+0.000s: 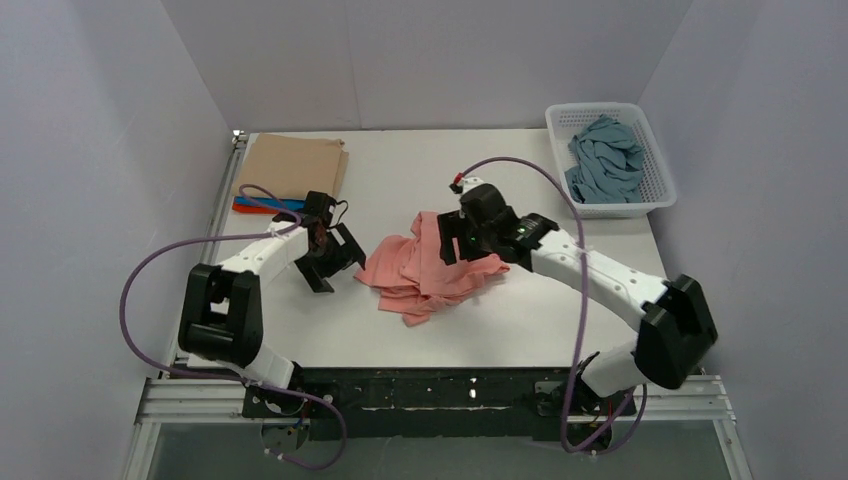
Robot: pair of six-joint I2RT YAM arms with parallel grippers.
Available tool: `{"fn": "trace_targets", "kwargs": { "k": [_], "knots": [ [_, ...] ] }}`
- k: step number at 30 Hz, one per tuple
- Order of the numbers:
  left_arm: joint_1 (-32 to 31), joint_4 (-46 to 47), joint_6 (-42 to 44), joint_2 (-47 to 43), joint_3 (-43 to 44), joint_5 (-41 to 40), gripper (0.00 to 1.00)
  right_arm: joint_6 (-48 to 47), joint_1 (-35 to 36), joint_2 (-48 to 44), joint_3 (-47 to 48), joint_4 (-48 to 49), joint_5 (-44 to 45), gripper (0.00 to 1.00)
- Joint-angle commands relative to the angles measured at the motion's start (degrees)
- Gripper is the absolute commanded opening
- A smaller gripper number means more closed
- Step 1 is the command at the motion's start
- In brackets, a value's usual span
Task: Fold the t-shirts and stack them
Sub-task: Flatten out the tshirt
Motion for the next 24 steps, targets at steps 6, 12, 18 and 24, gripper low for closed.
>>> {"fn": "trace_targets", "kwargs": {
  "k": [6, 12, 18, 24],
  "knots": [
    [-1.0, 2.4, -0.2, 13.3, 5.2, 4.4, 0.71, 17.8, 6.8, 22.8, 21.0, -8.2, 13.0, 0.74],
    [-2.8, 2.6, -0.1, 17.9, 5.6, 3.9, 0.51, 20.5, 7.6, 30.0, 25.4, -15.0, 16.3, 0.70],
    [-4.8, 4.7, -1.6, 18.7, 3.7, 4.9, 0.15, 22.1, 7.6, 33.8, 25.1, -15.8, 17.5, 0.62],
    [-5.0, 1.2, -0.5, 13.4, 2.2, -1.2, 0.00, 22.5, 7.6, 30.0, 23.2, -18.7, 20.3, 0.52]
  ]
}}
